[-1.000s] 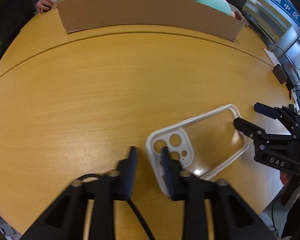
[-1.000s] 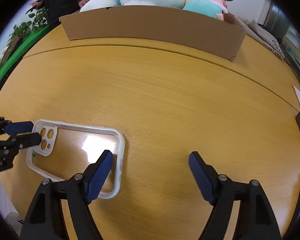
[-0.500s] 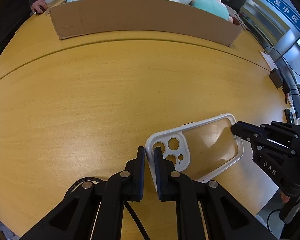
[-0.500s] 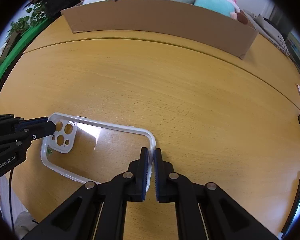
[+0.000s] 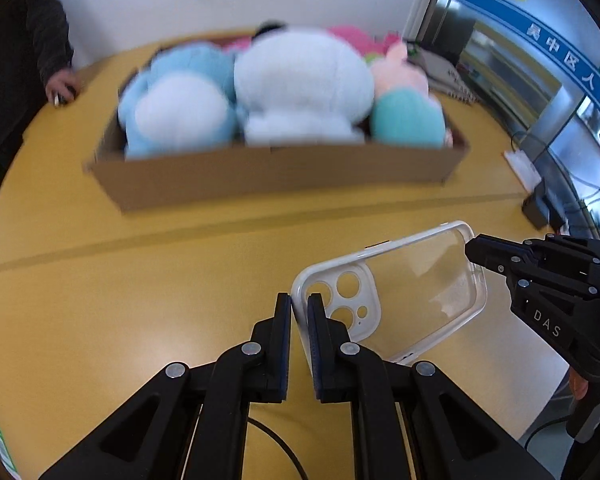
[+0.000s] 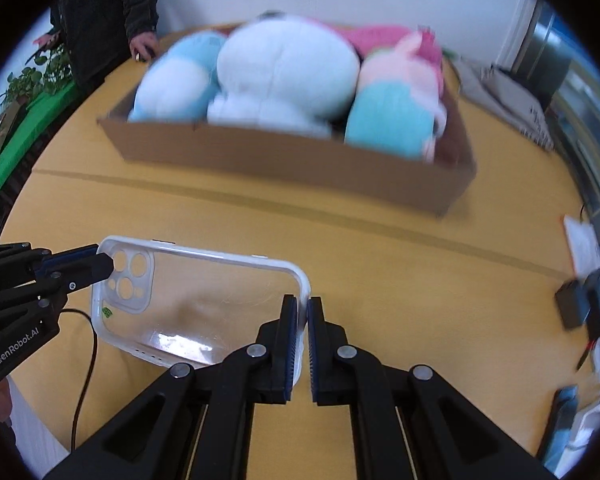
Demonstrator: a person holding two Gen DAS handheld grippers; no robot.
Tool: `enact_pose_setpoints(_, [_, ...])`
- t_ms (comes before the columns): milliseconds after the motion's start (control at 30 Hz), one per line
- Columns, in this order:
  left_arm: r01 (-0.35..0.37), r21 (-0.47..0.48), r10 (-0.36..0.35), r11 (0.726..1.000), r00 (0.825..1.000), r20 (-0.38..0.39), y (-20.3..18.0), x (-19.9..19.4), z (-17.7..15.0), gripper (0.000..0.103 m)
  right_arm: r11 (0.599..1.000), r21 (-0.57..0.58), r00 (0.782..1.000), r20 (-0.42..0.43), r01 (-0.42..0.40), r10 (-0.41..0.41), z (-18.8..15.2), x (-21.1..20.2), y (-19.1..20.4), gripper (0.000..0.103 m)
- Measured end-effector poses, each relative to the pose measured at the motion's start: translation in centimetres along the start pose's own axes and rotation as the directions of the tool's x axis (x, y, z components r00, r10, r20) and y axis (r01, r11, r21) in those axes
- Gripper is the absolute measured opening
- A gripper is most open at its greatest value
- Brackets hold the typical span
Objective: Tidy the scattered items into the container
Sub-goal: 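Lift the phone case with both grippers and carry it over the box, then open both grippers to drop the phone case onto the plushies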
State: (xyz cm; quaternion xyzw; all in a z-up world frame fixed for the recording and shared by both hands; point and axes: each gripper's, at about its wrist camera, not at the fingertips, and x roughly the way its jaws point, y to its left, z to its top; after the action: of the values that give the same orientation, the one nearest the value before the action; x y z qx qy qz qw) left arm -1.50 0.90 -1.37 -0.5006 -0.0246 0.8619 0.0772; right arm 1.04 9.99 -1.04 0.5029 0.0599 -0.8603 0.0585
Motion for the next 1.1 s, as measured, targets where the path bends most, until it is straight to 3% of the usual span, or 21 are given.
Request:
enact_pose_setpoints(167, [-0.017, 0.035, 0.014, 0.999, 0.996, 0.084, 1.7, -1.1, 7.9, 0.008, 0.999, -0.013, 0.996, 0.084, 0.038, -0.037, 7.6, -0.4, -0.4, 0.005])
enact_pose_setpoints(300, [-0.019, 0.055, 0.013, 0.998, 0.993, 0.114, 3.1, -0.3, 14.5, 0.007, 0.998, -0.012, 0.994, 0.094, 0.061, -0.060, 13.0, 1.5, -1.1, 0.005])
enact_pose_setpoints(533, [-0.002, 0.060, -0.005, 0.998, 0.994, 0.108, 4.7, 3.8, 23.1, 0.007, 0.994, 0.016, 0.991, 0.077, 0.106, -0.107, 20.8, 6.0, -3.0, 0.005])
enact_pose_setpoints(767, [-0.016, 0.070, 0.011, 0.997, 0.998, 0.066, 4.6, 8.9, 26.9, 0.007, 0.993, 0.043, 0.993, 0.019, 0.112, -0.113, 23.9, 10.8, -5.4, 0.005])
enact_pose_setpoints(1100, [-0.049, 0.064, 0.046, 0.997, 0.998, 0.041, 5.3, 13.2, 29.4, 0.007, 0.992, 0.074, 0.995, -0.005, 0.102, -0.102, 26.8, 14.5, -6.7, 0.005])
